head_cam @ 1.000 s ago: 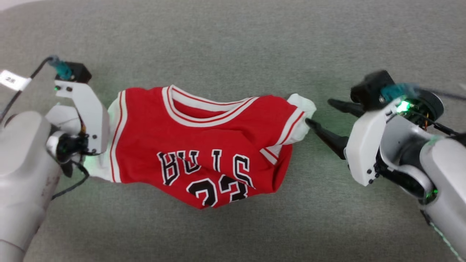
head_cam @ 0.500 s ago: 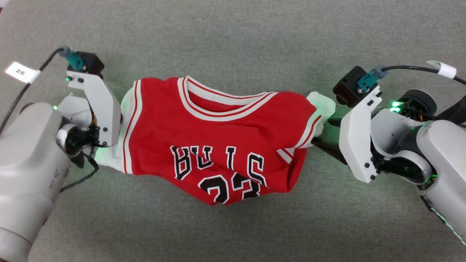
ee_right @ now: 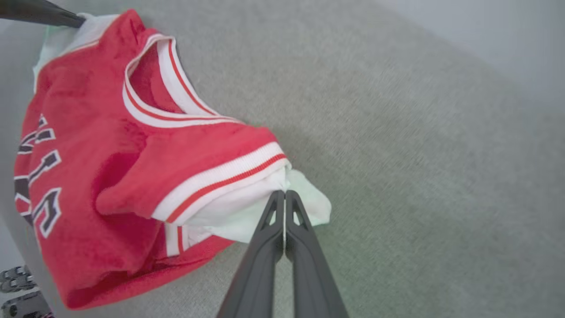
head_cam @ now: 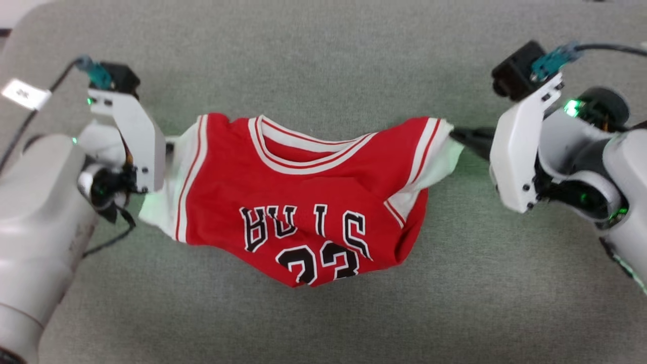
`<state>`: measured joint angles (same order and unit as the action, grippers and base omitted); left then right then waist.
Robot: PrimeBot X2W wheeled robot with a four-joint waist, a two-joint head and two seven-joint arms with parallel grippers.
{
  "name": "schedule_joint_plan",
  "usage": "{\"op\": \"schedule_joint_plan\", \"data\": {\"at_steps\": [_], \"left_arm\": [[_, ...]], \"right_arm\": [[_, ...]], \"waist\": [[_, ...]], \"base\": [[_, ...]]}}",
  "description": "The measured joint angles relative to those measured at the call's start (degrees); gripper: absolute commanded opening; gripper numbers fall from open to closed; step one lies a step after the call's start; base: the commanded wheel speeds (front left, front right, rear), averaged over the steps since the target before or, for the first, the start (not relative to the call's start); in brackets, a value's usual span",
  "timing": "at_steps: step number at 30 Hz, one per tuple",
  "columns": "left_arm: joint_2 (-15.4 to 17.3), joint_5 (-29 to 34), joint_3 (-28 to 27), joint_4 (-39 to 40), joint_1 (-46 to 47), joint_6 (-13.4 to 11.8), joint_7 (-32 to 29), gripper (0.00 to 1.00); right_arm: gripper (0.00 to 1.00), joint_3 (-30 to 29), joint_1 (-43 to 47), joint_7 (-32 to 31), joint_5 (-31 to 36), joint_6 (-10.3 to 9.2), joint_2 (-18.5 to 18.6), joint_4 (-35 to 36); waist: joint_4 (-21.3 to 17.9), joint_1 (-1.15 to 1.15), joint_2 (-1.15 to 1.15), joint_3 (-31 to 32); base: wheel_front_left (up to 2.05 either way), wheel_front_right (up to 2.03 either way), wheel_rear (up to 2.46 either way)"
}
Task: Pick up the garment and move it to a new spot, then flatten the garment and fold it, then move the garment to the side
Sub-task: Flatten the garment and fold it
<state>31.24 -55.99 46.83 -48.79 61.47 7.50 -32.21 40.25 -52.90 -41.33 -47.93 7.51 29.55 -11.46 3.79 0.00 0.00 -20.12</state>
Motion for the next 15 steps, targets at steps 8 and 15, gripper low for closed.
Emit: {"op": "schedule_joint_plan", "data": {"at_steps": [8,15], "left_arm": [[-0.3,2.9,0.5,-2.4,5.1,-0.4,3.9,0.00],[-0.7,6.3,0.9,-3.9,11.2,-0.4,10.7,0.00]], "right_arm": [[0.00,-0.9,-4.5,7.1,0.6,0.01,-0.7,-4.2],[0.00,1.2,-12.6,18.1,3.3,0.01,-2.8,-13.1]], "waist": [[-0.3,0.00,0.00,4.0],[-1.0,0.00,0.00,10.3]], "base": [[0.00,0.00,0.00],[0.00,0.00,0.00]]}}
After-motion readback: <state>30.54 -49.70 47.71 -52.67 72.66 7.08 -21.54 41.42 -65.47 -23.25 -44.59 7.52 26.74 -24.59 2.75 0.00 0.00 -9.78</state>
